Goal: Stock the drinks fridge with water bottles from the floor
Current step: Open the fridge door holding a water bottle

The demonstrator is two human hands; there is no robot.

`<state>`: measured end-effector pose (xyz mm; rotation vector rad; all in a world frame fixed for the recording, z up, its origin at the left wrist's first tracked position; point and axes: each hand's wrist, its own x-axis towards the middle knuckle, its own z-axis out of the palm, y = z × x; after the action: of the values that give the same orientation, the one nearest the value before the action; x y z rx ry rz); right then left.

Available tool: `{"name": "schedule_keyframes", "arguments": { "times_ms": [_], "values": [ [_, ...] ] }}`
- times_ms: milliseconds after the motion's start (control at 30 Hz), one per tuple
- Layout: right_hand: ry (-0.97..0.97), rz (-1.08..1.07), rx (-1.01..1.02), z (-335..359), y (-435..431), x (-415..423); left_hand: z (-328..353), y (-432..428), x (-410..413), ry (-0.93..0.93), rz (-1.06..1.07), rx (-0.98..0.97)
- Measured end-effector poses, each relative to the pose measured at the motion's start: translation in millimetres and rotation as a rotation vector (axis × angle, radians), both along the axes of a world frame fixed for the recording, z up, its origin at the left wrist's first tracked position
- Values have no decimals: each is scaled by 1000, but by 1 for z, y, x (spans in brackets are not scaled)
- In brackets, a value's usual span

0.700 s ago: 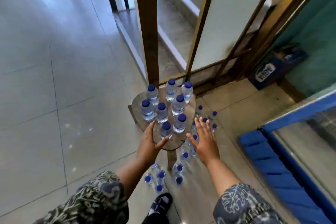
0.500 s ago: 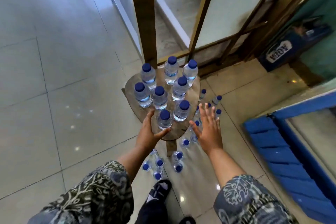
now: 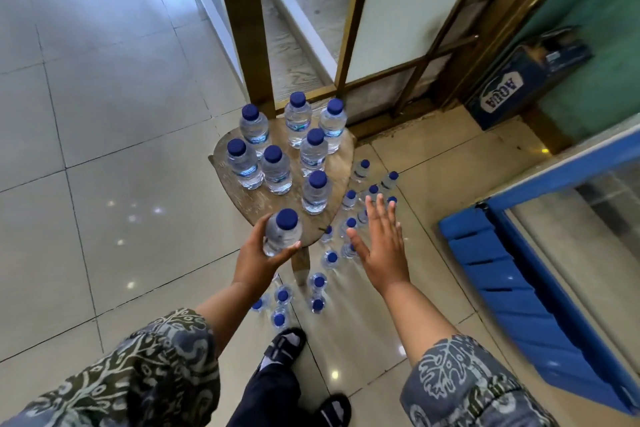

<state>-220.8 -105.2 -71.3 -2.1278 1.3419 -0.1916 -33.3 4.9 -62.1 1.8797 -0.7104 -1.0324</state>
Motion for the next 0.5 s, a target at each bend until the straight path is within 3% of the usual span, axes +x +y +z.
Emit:
{"name": "schedule_keyframes", "arguments": {
  "times_ms": [267,500],
  "values": [
    [-31,-49,-131,137,41,-93,145,2,-72,33,-183,-288],
    [-61,-205,-379,256,33,-184,290,-48,-160,73,-286,-611]
  ]
}}
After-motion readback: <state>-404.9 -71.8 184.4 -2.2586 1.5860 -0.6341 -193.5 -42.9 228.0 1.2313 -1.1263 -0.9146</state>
